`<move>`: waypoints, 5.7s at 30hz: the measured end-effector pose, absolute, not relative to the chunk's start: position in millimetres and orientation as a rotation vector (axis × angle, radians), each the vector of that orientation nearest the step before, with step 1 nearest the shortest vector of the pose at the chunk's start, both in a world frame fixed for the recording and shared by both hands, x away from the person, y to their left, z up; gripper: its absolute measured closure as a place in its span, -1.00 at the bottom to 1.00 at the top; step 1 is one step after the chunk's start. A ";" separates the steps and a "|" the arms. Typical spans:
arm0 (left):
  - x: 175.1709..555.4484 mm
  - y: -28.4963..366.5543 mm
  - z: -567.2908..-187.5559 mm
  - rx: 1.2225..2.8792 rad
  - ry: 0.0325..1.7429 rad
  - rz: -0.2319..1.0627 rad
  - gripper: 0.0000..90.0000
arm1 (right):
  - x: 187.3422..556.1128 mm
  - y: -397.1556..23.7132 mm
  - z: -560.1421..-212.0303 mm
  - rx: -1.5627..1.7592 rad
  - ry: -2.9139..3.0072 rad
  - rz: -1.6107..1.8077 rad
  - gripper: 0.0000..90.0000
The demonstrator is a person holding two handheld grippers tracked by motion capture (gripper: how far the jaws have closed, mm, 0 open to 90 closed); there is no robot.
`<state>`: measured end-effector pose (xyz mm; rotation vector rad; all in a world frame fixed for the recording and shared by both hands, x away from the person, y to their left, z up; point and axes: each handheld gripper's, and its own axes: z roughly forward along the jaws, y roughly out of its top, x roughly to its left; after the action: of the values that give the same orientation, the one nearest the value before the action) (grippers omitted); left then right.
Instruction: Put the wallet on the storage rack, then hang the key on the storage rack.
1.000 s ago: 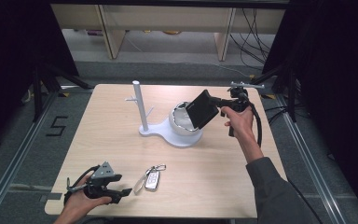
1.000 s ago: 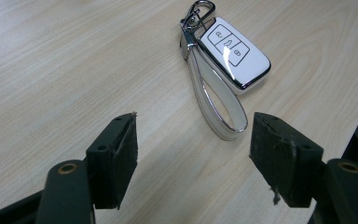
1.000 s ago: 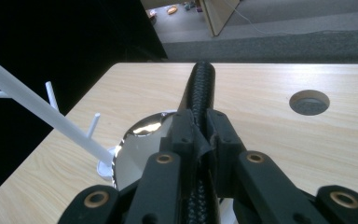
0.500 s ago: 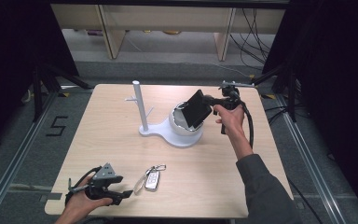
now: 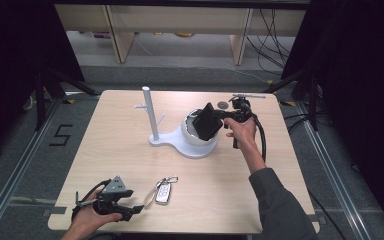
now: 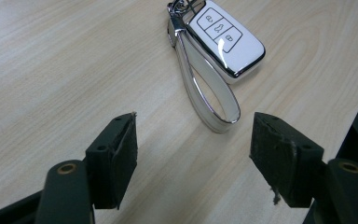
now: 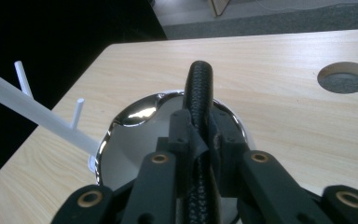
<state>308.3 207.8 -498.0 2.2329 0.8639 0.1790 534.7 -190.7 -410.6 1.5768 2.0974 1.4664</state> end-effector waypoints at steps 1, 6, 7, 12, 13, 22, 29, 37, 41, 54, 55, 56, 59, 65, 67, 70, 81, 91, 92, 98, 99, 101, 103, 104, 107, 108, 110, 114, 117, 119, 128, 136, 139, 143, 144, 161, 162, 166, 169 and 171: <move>308.1 207.7 -498.1 2.225 0.868 0.177 -0.30 | 532.4 -190.2 -407.8 1.639 2.101 1.465 0.67; 308.7 208.8 -497.0 2.233 0.852 0.181 -0.30 | 531.8 -203.1 -401.4 1.558 2.115 1.412 0.30; 307.8 208.5 -497.4 2.230 0.861 0.174 -0.30 | 530.3 -205.8 -399.5 1.558 2.110 1.406 0.26; 308.4 209.6 -496.7 2.227 0.872 0.189 -0.31 | 516.7 -217.8 -393.7 1.538 2.078 1.428 0.07; 308.1 209.8 -496.6 2.216 0.873 0.182 -0.31 | 511.2 -218.8 -392.0 1.545 2.074 1.434 0.04; 309.7 210.6 -496.7 2.209 0.872 0.197 -0.32 | 461.9 -232.7 -399.8 1.413 2.129 1.425 -0.16; 309.3 210.2 -496.2 2.215 0.862 0.199 -0.33 | 429.3 -234.0 -418.3 1.373 2.169 1.473 -0.15; 310.0 209.3 -496.5 2.191 0.886 0.178 -0.36 | 405.1 -238.6 -442.4 1.425 2.209 1.458 -0.23; 310.0 210.2 -497.1 2.203 0.877 0.184 -0.37 | 396.1 -234.4 -456.8 1.424 2.224 1.416 -0.30; 309.2 210.5 -495.2 2.182 0.892 0.202 -0.42 | 361.4 -224.1 -478.7 1.377 2.313 1.319 -0.44; 308.8 210.3 -495.4 2.170 0.906 0.199 -0.43 | 357.9 -224.6 -480.0 1.377 2.322 1.316 -0.44; 308.9 210.5 -495.4 2.168 0.908 0.198 -0.44 | 355.6 -225.1 -481.0 1.373 2.318 1.307 -0.43; 309.1 210.7 -495.3 2.154 0.922 0.202 -0.49 | 349.7 -223.5 -485.7 1.419 2.345 1.270 -0.43; 312.7 205.4 -491.7 2.151 0.902 0.206 -0.53 | 343.8 -223.0 -492.6 1.359 2.384 1.246 -0.43; 314.4 201.5 -491.6 2.143 0.897 0.209 -0.53 | 340.9 -221.7 -492.9 1.360 2.396 1.230 -0.43; 317.4 194.8 -488.6 2.156 0.889 0.219 -0.53 | 336.7 -219.0 -492.9 1.349 2.411 1.199 -0.43; 345.7 160.5 -470.9 2.218 0.841 0.196 -0.40 | 333.1 -212.8 -496.5 1.336 2.439 1.193 -0.42; 385.2 106.5 -459.5 2.412 0.869 0.158 -0.34 | 332.1 -212.3 -494.4 1.360 2.444 1.196 -0.42; 390.0 101.3 -459.6 2.440 0.844 0.215 -0.34 | 332.1 -212.3 -494.4 1.360 2.444 1.196 -0.42; 404.8 77.9 -463.9 2.582 0.855 0.195 -0.21 | 333.3 -211.8 -495.1 1.299 2.462 1.208 -0.41; 405.7 75.6 -465.4 2.600 0.857 0.191 -0.17 | 333.2 -211.3 -494.8 1.303 2.465 1.209 -0.41; 408.6 69.4 -471.4 2.650 0.848 0.146 -0.13 | 332.6 -210.0 -495.6 1.289 2.465 1.214 -0.41; 409.9 66.4 -474.3 2.690 0.843 0.150 -0.07 | 332.1 -208.4 -496.2 1.313 2.470 1.238 -0.41; 409.9 66.4 -474.3 2.690 0.843 0.150 -0.06 | 332.1 -208.4 -496.2 1.313 2.470 1.238 -0.41; 412.6 66.5 -475.4 2.721 0.847 0.122 -0.01 | 332.3 -208.6 -495.7 1.300 2.483 1.203 -0.40; 412.6 66.5 -475.4 2.721 0.847 0.122 -0.01 | 332.3 -208.6 -495.7 1.300 2.483 1.203 -0.40; 414.8 67.7 -477.2 2.726 0.862 0.112 0.03 | 331.5 -207.8 -495.0 1.323 2.483 1.209 -0.40; 416.8 70.0 -479.4 2.763 0.875 0.054 0.02 | 331.8 -208.0 -495.4 1.315 2.487 1.207 -0.40; 418.2 73.5 -478.7 2.791 0.878 0.044 0.04 | 333.0 -207.9 -496.1 1.278 2.490 1.212 -0.40; 419.1 74.4 -480.0 2.808 0.883 0.021 0.11 | 332.8 -207.4 -496.3 1.273 2.493 1.211 -0.40; 422.1 73.8 -478.5 2.899 0.850 0.021 0.49 | 333.3 -207.0 -496.0 1.266 2.488 1.214 -0.40; 424.3 70.2 -478.7 2.885 0.905 0.030 0.30 | 332.3 -204.8 -496.5 1.256 2.514 1.215 -0.40; 421.3 70.2 -477.5 2.894 0.892 -0.001 0.12 | 332.9 -203.8 -497.9 1.248 2.511 1.236 -0.40; 421.2 71.5 -477.1 2.908 0.919 -0.004 0.17 | 332.3 -203.5 -497.5 1.246 2.510 1.215 -0.40; 422.3 72.6 -478.2 2.930 0.920 -0.019 0.20 | 332.3 -203.3 -497.3 1.246 2.510 1.216 -0.40; 422.8 75.6 -478.5 3.014 0.803 0.031 0.59 | 331.9 -202.3 -497.1 1.224 2.525 1.219 -0.38; 423.0 75.5 -478.1 3.017 0.797 0.025 0.60 | 330.9 -201.7 -497.0 1.243 2.523 1.224 -0.38; 421.8 76.0 -478.6 3.010 0.784 0.014 0.63 | 331.2 -202.2 -496.4 1.243 2.526 1.220 -0.37; 422.8 77.7 -478.2 3.005 0.764 0.011 0.64 | 331.2 -202.3 -496.5 1.236 2.523 1.223 -0.37; 424.6 80.0 -477.7 2.987 0.761 0.001 0.64 | 331.9 -203.0 -496.7 1.229 2.522 1.221 -0.37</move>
<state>424.6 80.0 -477.7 2.9872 0.7613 0.0010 331.9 -203.0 -496.7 1.2288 2.5224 1.2205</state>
